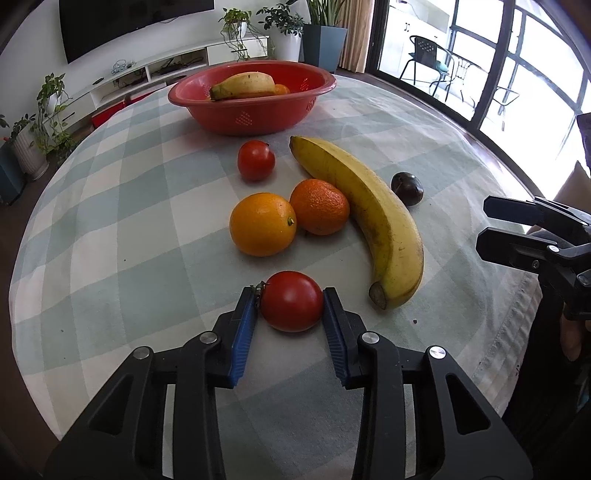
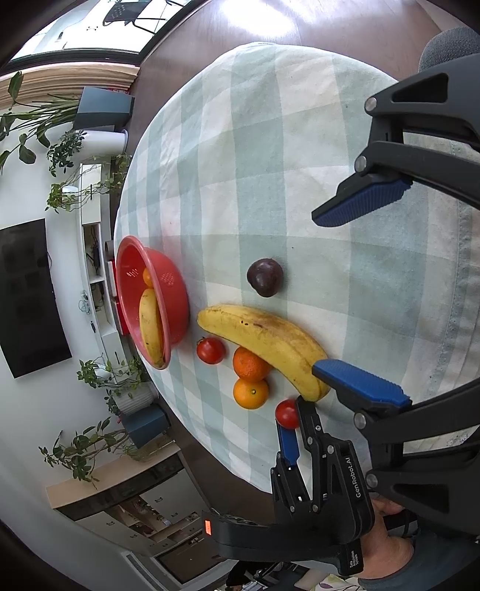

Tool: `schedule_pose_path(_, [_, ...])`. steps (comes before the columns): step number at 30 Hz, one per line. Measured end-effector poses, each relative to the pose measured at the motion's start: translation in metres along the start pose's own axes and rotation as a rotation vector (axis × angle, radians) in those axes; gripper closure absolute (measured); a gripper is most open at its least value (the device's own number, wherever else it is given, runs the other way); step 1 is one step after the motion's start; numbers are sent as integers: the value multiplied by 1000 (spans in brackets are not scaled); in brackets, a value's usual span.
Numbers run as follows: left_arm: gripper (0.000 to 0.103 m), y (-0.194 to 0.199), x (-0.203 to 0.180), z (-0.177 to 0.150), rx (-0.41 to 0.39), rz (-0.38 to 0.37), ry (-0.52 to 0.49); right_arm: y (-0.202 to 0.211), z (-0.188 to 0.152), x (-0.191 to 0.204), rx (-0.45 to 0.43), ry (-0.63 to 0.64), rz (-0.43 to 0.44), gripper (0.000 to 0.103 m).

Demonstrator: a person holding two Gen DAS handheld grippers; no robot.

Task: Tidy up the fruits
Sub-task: 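Grasp the second banana with the right tool while the left tool holds the tomato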

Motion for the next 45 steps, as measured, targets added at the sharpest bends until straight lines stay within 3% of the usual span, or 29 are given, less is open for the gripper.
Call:
schedule_pose_path(13, [70,20,11,-6,-78,-22,75,-3,2,6,7,4,11,31])
schedule_pose_path(20, [70,33,20,-17,-135,-55,154,-20,16,21,81,-31,78,39])
schedule_pose_path(29, [70,41,30,-23,-206,-87,204,-65,28,43,240,-6,2,41])
schedule_pose_path(32, [70,41,31,-25,-214,-96,209,-78,33,43,260,12,-42,43])
schedule_pose_path(36, [70,41,34,-27,-223,-110,223,-90,36,44,295,32,-58,52])
schedule_pose_path(45, [70,42,34,-27,-240,-134,235,-82,35,44,314,129,-121,64])
Point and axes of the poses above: each gripper's, at about its wrist camera, not at the fingertips, and y roughly against the way its jaws point, x to its left, z to its top, the point moved 5 cm from there along -y, roughly the way its jaws point, and after that the axes turned 7 degrees about -y, right-handed, at the moved point
